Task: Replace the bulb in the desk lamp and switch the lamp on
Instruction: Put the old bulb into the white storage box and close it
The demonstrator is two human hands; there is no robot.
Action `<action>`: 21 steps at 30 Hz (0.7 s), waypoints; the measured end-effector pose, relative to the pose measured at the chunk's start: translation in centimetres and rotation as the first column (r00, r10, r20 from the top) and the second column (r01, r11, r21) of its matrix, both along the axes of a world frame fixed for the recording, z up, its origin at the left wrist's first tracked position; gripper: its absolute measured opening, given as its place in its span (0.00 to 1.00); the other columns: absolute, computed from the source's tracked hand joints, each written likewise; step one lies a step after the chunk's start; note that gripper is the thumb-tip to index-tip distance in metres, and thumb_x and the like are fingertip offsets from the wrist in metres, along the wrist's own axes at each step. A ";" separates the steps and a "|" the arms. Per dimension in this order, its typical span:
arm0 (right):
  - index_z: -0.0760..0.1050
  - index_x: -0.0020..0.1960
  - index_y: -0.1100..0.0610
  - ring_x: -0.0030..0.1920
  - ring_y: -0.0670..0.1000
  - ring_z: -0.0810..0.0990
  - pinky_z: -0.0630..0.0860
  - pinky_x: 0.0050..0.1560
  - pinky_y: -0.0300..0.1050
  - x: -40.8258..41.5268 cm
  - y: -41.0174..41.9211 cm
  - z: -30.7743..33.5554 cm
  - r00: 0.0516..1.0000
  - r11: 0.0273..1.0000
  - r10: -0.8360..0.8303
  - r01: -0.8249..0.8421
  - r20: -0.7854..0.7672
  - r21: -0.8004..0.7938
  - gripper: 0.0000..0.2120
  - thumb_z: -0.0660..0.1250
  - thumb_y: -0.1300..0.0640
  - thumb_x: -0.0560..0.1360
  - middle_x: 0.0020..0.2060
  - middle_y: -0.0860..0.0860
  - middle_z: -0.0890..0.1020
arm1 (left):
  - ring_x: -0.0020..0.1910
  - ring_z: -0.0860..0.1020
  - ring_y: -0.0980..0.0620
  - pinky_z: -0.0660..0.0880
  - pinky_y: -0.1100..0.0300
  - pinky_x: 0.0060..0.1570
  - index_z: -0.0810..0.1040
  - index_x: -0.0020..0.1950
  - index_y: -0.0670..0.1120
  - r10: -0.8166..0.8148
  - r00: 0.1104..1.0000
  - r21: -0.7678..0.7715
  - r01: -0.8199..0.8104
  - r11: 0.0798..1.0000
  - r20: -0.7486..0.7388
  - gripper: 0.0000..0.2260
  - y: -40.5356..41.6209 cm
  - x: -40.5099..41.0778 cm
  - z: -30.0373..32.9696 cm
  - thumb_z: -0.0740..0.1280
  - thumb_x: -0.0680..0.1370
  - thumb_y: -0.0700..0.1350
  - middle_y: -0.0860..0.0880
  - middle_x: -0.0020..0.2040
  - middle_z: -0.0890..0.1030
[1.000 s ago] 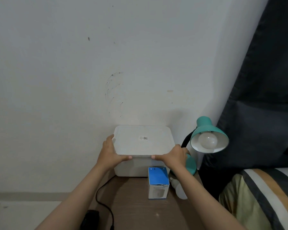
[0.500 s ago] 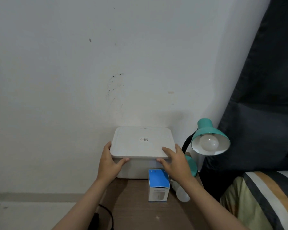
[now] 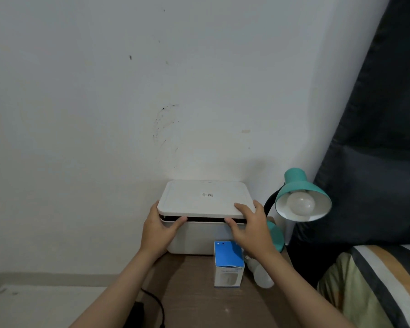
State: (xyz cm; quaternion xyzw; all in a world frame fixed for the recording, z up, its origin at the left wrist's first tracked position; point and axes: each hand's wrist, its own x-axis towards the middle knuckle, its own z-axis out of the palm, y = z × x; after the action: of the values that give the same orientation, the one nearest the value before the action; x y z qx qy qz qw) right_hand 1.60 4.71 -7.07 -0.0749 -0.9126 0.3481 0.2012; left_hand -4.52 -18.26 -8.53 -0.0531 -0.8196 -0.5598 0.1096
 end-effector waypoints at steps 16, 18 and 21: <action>0.74 0.65 0.60 0.70 0.52 0.65 0.62 0.64 0.34 0.5 0.4 4.8 0.992 0.992 -0.004 -0.012 -0.126 -0.124 0.28 0.75 0.51 0.69 0.69 0.56 0.64 | 0.58 0.71 0.54 0.71 0.60 0.56 0.65 0.68 0.48 -0.046 0.998 0.033 0.048 0.998 -0.044 0.32 -0.1 1.7 5.9 0.75 0.69 0.49 0.52 0.60 0.72; 0.75 0.64 0.59 0.69 0.52 0.66 0.65 0.67 0.39 2.5 0.3 4.9 0.984 0.991 0.010 -0.034 -0.178 -0.130 0.28 0.76 0.51 0.68 0.69 0.55 0.65 | 0.56 0.71 0.57 0.70 0.64 0.53 0.66 0.67 0.48 -0.034 0.997 0.045 0.037 0.998 -0.074 0.32 -0.4 3.9 6.8 0.76 0.67 0.48 0.54 0.58 0.72; 0.77 0.62 0.57 0.70 0.51 0.65 0.68 0.70 0.49 6.9 0.4 3.9 0.973 0.992 0.029 -0.055 -0.230 -0.110 0.28 0.77 0.49 0.66 0.69 0.54 0.67 | 0.56 0.72 0.58 0.70 0.64 0.54 0.68 0.66 0.49 -0.004 0.995 0.013 0.005 1.000 -0.100 0.34 -1.4 8.3 6.5 0.79 0.64 0.50 0.55 0.58 0.73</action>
State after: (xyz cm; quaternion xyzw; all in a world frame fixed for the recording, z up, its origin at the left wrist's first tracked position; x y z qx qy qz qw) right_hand 8.49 5.12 -3.20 -0.0267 -0.8632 0.4109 0.2922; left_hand 3.76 -19.67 -2.02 -0.0821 -0.8092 -0.5621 0.1498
